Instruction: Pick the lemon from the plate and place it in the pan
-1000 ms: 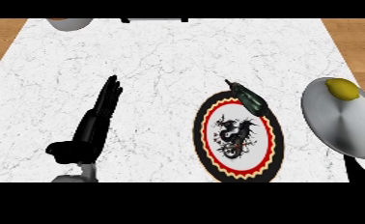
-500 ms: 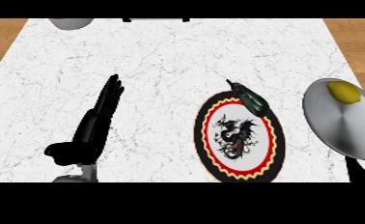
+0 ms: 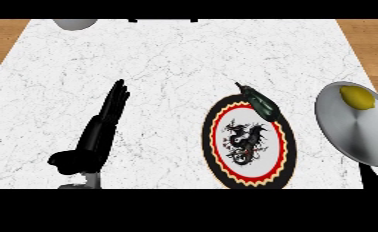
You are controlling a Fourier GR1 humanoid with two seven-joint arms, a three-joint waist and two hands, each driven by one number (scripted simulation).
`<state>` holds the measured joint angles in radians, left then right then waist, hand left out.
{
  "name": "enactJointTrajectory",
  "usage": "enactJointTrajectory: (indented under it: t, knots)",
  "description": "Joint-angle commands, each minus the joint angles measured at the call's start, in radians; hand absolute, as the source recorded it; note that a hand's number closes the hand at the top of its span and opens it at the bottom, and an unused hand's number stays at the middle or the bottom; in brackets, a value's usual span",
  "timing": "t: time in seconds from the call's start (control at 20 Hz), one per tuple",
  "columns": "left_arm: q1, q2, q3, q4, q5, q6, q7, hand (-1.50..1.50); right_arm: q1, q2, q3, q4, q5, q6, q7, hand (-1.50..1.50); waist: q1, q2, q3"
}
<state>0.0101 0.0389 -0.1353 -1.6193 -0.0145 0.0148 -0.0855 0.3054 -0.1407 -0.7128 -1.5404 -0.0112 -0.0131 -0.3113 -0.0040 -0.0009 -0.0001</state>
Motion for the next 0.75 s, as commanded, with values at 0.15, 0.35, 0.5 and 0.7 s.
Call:
enactJointTrajectory:
  t: [0.15, 0.35, 0.5, 0.7]
  knots:
    - [-0.021, -0.013, 0.007, -0.032, -0.012, 0.009, 0.035, 0.00, -0.018, -0.011, -0.008, 0.030, 0.060, -0.038, -0.002, -1.50, 0.003, 0.000, 0.000]
    - [-0.050, -0.001, 0.051, 0.063, 0.003, -0.019, -0.021, 0.00, 0.039, 0.032, 0.009, -0.097, 0.071, -0.014, 0.066, -1.50, 0.001, 0.001, 0.000]
    - [-0.074, -0.020, 0.047, 0.067, -0.011, 0.003, -0.007, 0.00, 0.035, 0.060, 0.018, -0.086, 0.111, -0.050, 0.010, -1.50, 0.000, 0.001, 0.000]
    - [0.021, 0.000, 0.011, -0.052, 0.000, -0.024, 0.019, 0.00, 0.081, 0.100, 0.040, -0.110, 0.195, -0.098, -0.027, -1.50, 0.002, 0.000, 0.000]
